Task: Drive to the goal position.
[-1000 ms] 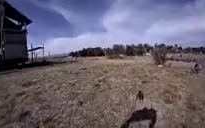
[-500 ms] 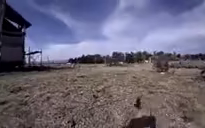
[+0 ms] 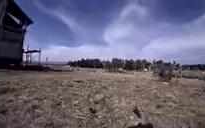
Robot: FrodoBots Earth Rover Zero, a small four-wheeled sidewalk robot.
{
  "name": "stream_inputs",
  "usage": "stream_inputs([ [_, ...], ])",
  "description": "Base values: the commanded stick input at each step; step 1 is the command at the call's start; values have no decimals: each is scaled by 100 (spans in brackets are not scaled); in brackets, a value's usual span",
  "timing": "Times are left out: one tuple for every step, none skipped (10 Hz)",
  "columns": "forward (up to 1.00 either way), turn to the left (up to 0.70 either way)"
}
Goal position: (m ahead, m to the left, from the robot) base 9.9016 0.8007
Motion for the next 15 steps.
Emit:
stream_inputs([
  [70, 0],
  [70, 0],
  [70, 0],
  [70, 0],
  [70, 0],
  [70, 0],
  [70, 0],
  [70, 0],
  [70, 0],
  [70, 0],
  [70, 0],
  [70, 0],
  [70, 0],
  [70, 0],
  [70, 0],
])
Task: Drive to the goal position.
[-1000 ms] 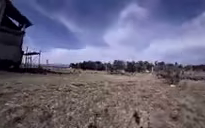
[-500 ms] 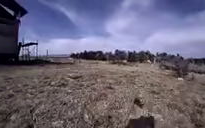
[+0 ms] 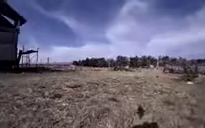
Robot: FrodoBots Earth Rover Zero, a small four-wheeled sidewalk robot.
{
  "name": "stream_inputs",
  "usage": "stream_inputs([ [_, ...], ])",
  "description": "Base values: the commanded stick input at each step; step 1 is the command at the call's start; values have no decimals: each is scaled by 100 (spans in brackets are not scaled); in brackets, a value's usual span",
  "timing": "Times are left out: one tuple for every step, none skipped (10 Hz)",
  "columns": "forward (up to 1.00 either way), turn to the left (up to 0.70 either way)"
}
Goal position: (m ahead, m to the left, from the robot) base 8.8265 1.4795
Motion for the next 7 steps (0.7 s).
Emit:
stream_inputs([
  [70, 0],
  [70, 0],
  [70, 0],
  [70, 0],
  [70, 0],
  [70, 0],
  [70, 0],
])
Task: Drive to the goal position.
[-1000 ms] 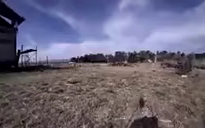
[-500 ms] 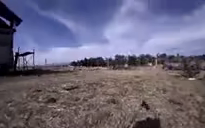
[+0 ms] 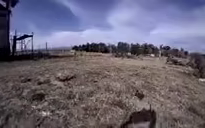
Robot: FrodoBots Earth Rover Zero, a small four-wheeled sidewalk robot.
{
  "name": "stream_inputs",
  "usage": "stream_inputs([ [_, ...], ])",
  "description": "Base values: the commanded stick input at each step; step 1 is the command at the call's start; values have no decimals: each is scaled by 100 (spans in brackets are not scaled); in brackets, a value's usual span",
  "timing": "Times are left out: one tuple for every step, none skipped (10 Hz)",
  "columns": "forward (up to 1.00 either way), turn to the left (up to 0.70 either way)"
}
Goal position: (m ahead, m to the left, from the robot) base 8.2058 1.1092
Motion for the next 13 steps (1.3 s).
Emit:
stream_inputs([
  [70, 0],
  [70, 0],
  [70, 0],
  [70, 0],
  [70, 0],
  [70, 0],
  [70, 0],
  [70, 0],
  [70, 0],
  [70, 0],
  [70, 0],
  [70, 0],
  [70, 0],
])
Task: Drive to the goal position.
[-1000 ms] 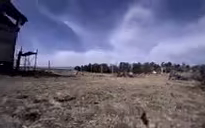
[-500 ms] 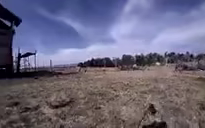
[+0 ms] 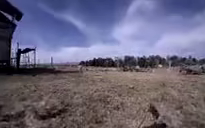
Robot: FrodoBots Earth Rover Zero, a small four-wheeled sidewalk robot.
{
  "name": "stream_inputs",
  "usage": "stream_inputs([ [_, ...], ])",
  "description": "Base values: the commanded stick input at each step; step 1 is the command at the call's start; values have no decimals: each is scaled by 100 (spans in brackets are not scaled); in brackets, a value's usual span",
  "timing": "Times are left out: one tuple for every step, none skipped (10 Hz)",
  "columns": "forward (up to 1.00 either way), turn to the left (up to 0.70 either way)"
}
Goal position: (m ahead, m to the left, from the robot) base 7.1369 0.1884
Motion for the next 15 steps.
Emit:
stream_inputs([
  [70, 0],
  [70, 0],
  [70, 0],
  [70, 0],
  [70, 0],
  [70, 0],
  [70, 0],
  [70, 0],
  [70, 0],
  [70, 0],
  [70, 0],
  [70, 0],
  [70, 0],
  [70, 0],
  [70, 0],
])
